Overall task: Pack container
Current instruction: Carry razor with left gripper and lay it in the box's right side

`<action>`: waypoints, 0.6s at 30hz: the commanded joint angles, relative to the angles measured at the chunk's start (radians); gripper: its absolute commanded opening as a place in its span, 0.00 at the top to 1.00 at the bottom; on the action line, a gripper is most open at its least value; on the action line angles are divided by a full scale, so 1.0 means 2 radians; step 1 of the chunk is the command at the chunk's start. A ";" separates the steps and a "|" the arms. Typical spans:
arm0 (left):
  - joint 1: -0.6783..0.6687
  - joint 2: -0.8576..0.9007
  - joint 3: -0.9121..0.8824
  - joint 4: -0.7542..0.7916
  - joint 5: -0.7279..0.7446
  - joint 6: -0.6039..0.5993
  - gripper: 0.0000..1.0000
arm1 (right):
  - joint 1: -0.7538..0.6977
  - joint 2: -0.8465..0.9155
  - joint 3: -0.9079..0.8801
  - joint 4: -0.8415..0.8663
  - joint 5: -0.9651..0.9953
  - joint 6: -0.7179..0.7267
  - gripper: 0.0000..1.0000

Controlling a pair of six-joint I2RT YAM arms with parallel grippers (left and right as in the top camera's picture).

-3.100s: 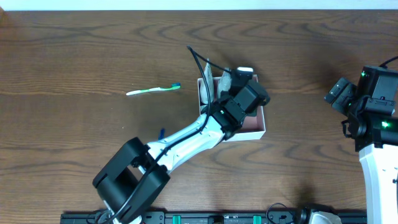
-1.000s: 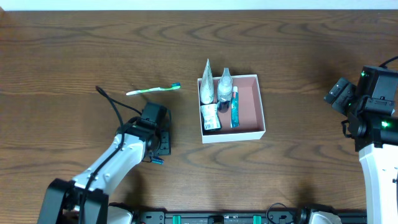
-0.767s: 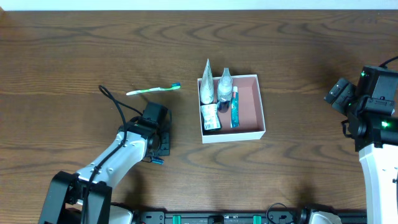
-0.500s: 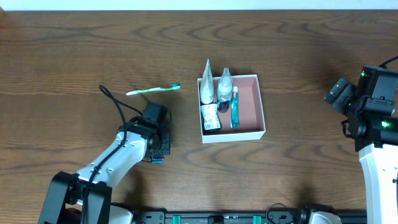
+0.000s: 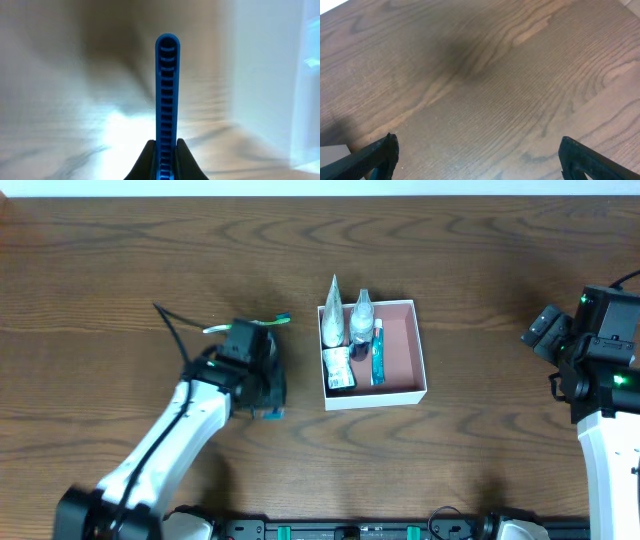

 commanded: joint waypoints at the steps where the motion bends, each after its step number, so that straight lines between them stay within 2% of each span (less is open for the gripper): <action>1: -0.019 -0.044 0.073 -0.010 0.051 0.001 0.94 | -0.004 0.000 0.001 -0.001 0.007 0.001 0.01; 5: -0.065 -0.073 0.143 -0.014 0.015 0.001 0.94 | -0.004 0.000 0.001 -0.001 0.007 0.001 0.01; 9: -0.130 -0.080 0.196 -0.013 -0.068 -0.012 0.94 | -0.004 0.000 0.001 -0.001 0.007 0.001 0.01; 14: -0.204 -0.055 0.206 0.026 -0.158 -0.037 0.94 | -0.004 0.000 0.001 -0.001 0.007 0.001 0.01; 18: -0.241 -0.007 0.206 0.069 -0.173 -0.047 0.94 | -0.004 0.000 0.001 -0.001 0.007 0.001 0.01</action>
